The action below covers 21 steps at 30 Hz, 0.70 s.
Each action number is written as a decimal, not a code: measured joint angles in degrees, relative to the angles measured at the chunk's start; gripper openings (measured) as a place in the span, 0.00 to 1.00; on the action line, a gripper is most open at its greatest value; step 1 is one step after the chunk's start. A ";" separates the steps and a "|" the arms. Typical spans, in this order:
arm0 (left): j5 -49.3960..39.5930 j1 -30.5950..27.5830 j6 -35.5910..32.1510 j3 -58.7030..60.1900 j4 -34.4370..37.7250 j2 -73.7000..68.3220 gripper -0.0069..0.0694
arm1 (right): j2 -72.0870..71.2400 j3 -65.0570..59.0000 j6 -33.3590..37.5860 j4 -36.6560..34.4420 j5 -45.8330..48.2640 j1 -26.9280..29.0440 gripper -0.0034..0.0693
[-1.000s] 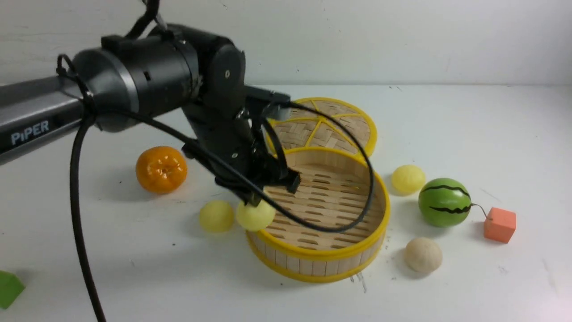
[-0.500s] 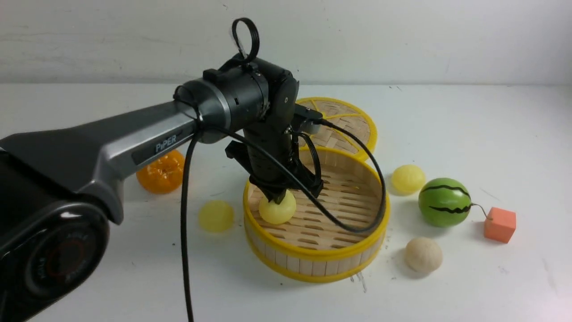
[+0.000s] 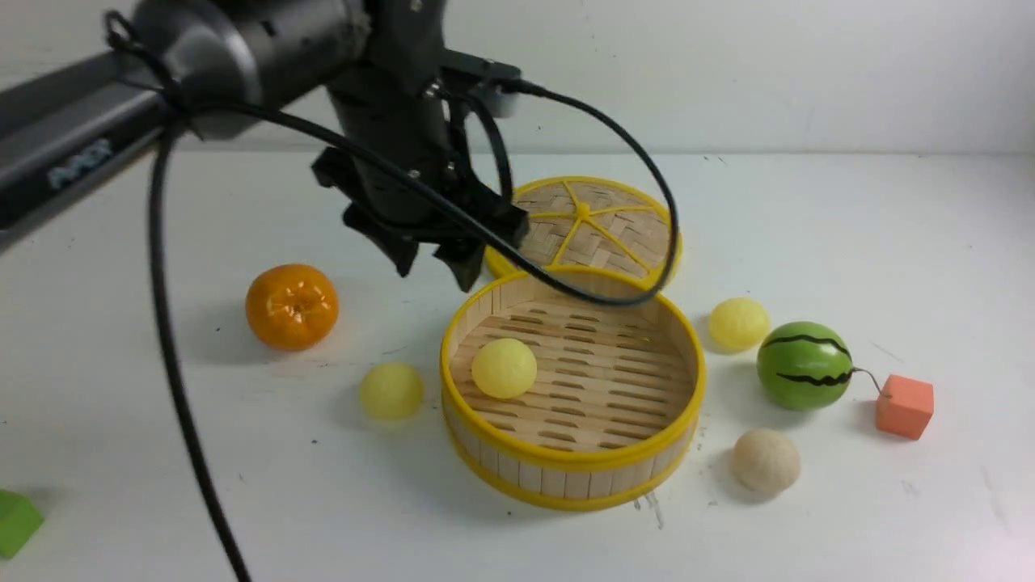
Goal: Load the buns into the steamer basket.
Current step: Use the left arm to grab a steamed stuffed bun
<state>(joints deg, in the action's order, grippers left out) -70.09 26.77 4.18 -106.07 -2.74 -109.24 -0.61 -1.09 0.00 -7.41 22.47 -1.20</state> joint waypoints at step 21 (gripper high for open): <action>23.63 -8.05 -7.78 17.01 6.59 -6.36 0.36 | 0.00 0.00 0.00 0.00 0.00 0.00 0.38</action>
<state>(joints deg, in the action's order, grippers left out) -46.46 18.71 -3.60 -89.06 3.86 -115.60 -0.61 -1.09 0.00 -7.41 22.47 -1.20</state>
